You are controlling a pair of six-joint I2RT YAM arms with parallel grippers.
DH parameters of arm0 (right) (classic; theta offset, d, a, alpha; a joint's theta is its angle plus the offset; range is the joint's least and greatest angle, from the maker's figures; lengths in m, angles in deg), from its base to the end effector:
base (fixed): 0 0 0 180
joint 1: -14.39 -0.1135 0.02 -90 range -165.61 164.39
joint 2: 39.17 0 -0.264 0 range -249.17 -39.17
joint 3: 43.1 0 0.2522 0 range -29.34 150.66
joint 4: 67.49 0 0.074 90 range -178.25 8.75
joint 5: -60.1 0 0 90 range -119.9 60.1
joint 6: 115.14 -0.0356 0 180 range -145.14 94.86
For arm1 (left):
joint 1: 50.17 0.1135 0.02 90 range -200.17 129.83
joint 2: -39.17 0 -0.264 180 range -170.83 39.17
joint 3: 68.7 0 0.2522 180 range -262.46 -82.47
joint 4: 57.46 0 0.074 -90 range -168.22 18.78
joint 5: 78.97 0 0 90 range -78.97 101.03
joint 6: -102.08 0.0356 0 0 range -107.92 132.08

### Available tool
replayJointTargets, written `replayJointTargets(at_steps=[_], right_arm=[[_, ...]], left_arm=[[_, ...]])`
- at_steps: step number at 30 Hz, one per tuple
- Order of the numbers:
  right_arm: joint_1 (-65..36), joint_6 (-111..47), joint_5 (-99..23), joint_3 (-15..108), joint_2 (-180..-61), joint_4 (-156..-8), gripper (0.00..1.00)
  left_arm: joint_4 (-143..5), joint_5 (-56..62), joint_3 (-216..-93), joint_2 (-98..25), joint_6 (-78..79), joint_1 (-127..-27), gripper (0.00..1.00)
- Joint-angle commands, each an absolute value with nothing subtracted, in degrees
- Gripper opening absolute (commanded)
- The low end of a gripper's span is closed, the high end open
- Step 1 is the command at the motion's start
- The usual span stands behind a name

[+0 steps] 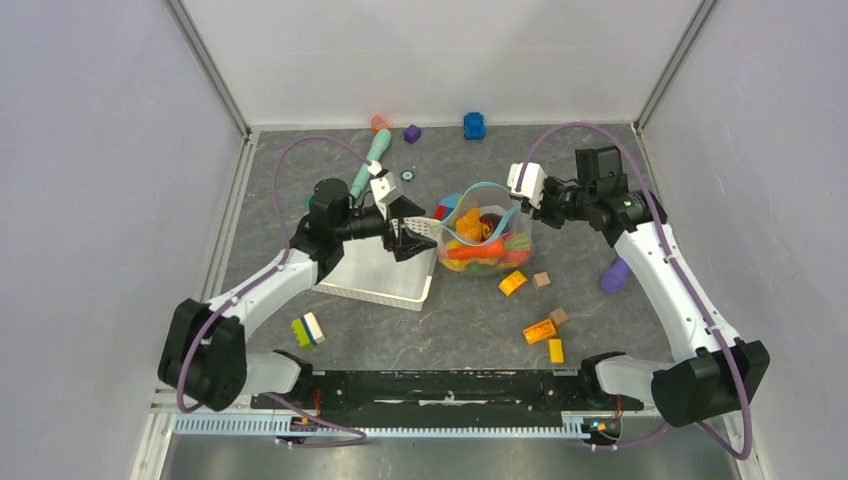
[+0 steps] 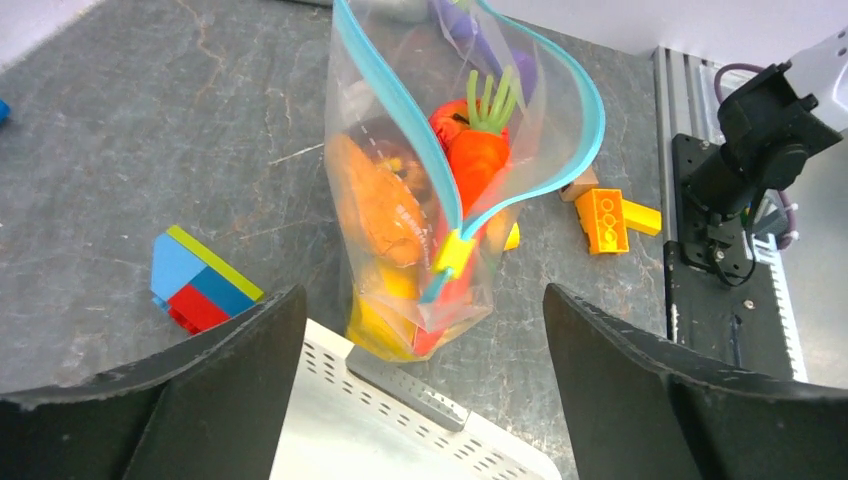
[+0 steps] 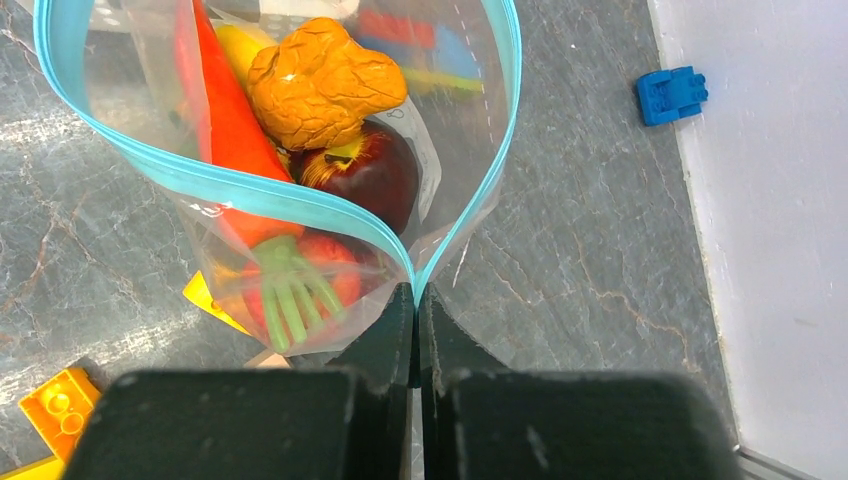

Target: Place the food in the zip-top bag and seal the zipper

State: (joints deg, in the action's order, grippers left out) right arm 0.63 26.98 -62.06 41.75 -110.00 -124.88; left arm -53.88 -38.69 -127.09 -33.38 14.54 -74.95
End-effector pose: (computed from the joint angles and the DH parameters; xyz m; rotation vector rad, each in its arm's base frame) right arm 0.2419 0.0787 0.3524 -1.4185 1.6892 0.2860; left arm 0.2435 -0.1423 0.2858 1.0261 1.4836 -1.0359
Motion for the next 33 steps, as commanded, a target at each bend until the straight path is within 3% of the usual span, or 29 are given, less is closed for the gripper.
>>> replayJointTargets(at_steps=[1, 7, 10, 16, 19, 23, 27, 33], right_arm=[[1.0, 25.6, -63.4, 41.2, -109.0, -122.2, 0.0], [1.5, 24.6, -63.3, 40.8, -109.0, -122.1, 0.0], [1.6, 24.1, -63.5, 40.1, -109.1, -121.9, 0.0], [1.9, 23.6, -63.5, 40.0, -109.1, -121.7, 0.0], [2.0, 23.5, -63.3, 40.1, -109.0, -121.4, 0.0], [2.5, 22.6, -61.8, 40.8, -109.2, -121.2, 0.0], [3.4, 20.9, -59.1, 41.5, -109.5, -120.3, 0.0], [5.8, 17.5, -50.6, 40.9, -109.0, -118.4, 0.0]], left_arm=[[-44.9, -44.5, -129.7, -39.5, 8.0, -74.2, 0.88], [-41.8, -49.7, -132.0, -45.4, 5.2, -74.2, 0.65], [-35.9, -50.2, -131.9, -47.3, 1.2, -74.2, 0.62], [-27.3, -53.9, -133.3, -51.6, -6.9, -74.2, 0.44], [-23.8, -55.3, -133.8, -53.3, -9.9, -74.2, 0.3], [-22.0, -56.8, -134.1, -53.7, -11.8, -74.2, 0.02], [-27.1, -54.9, -134.0, -52.0, -9.0, -74.1, 0.02], [-46.4, -46.4, -134.8, -46.2, 3.0, -74.1, 0.02]])
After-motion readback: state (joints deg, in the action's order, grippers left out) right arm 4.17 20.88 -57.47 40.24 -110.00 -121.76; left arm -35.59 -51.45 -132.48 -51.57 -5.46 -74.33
